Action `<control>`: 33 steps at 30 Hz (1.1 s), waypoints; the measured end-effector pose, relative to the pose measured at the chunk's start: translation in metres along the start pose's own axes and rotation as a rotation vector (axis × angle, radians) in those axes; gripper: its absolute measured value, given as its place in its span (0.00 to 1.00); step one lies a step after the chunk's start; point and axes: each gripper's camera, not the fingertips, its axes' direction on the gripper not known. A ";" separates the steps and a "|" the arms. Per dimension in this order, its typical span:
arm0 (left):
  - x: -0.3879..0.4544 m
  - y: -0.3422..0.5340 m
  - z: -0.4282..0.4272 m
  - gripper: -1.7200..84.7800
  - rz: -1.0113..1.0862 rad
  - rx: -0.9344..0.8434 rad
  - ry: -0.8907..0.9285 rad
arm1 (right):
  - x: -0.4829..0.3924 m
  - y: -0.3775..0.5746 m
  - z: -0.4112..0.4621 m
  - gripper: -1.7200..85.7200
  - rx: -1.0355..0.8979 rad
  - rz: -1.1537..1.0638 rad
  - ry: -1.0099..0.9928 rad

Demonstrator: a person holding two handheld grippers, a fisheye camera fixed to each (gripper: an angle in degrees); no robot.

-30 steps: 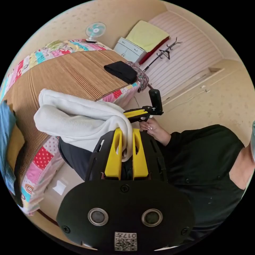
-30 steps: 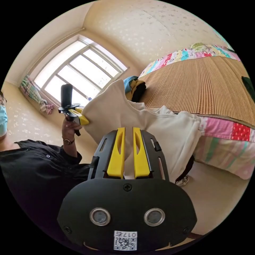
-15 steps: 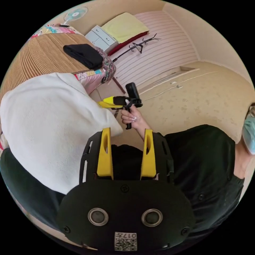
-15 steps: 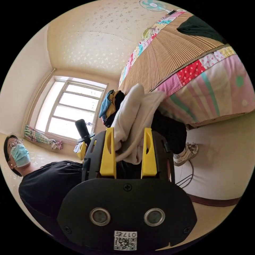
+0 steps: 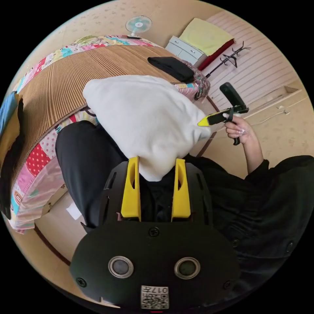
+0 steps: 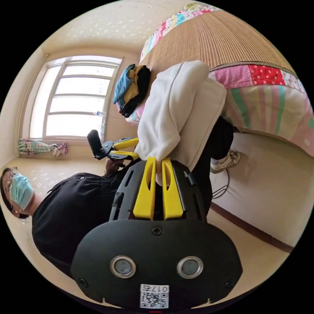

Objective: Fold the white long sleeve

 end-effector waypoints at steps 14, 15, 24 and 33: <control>-0.133 0.000 -0.059 0.26 -0.175 0.066 0.346 | 0.087 0.047 -0.058 0.13 0.244 -0.009 -0.200; -0.147 -0.001 -0.065 0.26 -0.191 0.110 0.364 | 0.091 0.051 -0.066 0.14 0.278 -0.010 -0.220; -0.205 -0.024 0.006 0.25 -0.321 -0.064 0.609 | 0.119 0.065 -0.103 0.22 0.266 0.030 -0.249; -0.217 -0.031 -0.004 0.14 -0.355 0.078 1.098 | 0.223 0.093 -0.079 0.26 0.305 0.163 -0.700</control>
